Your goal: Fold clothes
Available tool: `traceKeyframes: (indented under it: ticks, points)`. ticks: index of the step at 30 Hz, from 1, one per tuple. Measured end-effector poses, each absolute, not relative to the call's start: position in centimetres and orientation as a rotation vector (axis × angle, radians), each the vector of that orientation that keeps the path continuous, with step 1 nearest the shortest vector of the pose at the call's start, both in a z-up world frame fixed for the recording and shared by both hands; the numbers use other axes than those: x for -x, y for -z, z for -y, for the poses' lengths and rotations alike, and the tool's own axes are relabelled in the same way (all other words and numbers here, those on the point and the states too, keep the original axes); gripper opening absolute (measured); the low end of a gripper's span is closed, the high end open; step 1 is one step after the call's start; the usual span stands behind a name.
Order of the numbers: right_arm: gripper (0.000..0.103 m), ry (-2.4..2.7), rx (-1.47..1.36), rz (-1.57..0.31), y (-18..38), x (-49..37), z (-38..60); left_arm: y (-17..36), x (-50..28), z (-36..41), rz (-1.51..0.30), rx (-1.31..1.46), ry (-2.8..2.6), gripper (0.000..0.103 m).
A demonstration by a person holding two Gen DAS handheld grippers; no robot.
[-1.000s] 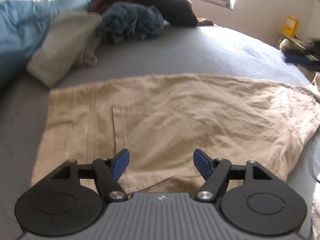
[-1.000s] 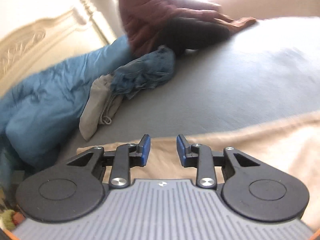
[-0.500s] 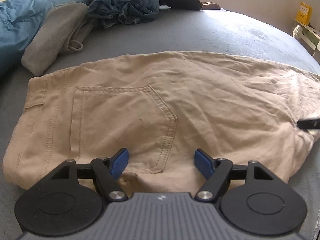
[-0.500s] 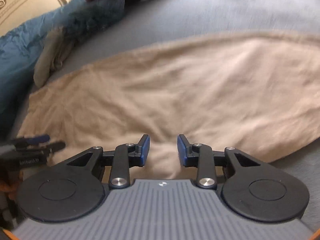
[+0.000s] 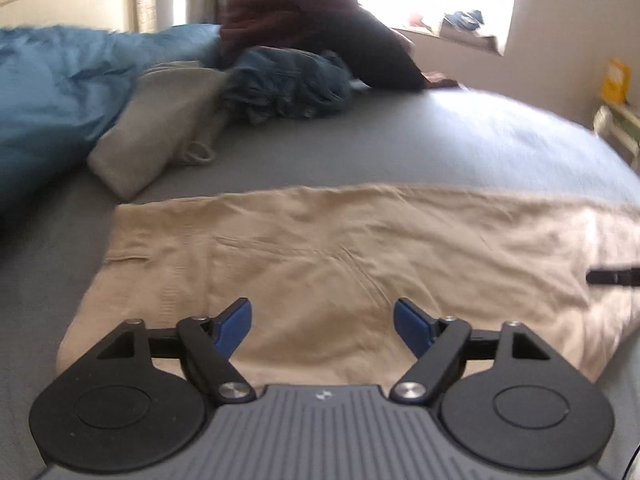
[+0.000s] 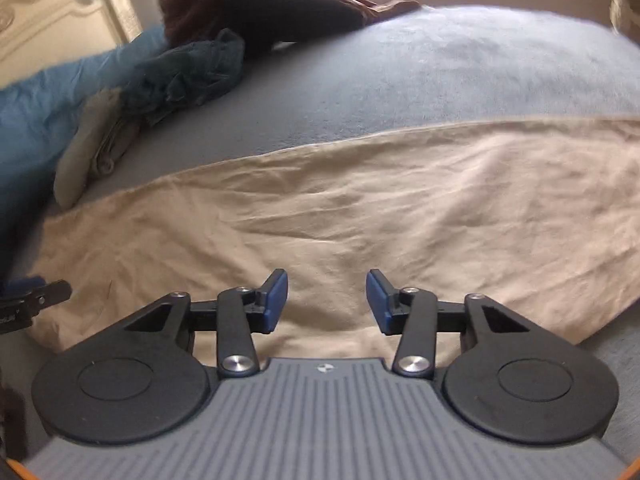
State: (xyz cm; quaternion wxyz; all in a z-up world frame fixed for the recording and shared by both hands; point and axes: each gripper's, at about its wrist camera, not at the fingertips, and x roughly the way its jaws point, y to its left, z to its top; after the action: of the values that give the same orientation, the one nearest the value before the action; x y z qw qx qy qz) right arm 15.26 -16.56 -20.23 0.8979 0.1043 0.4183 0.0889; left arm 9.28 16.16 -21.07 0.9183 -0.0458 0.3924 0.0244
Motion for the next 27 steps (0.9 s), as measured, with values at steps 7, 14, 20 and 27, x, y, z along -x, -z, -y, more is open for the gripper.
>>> traceKeyframes:
  ticks: [7, 14, 20, 27]
  points:
    - [0.051, -0.162, -0.215, -0.943, 21.9, -15.9, 15.6, 24.8, -9.2, -18.9, -0.856, 0.197, -0.121, 0.080]
    - [0.053, -0.142, -0.222, -0.939, 22.2, -15.7, 15.2, 23.0, -7.5, -20.4, -0.745, 0.257, -0.176, 0.081]
    - [0.056, -0.144, -0.225, -0.937, 22.3, -15.6, 15.2, 25.2, -6.8, -24.2, -0.737, 0.409, -0.212, 0.080]
    - [0.057, -0.147, -0.229, -0.936, 22.4, -15.6, 15.2, 25.4, -6.9, -24.4, -0.728, 0.405, -0.210, 0.080]
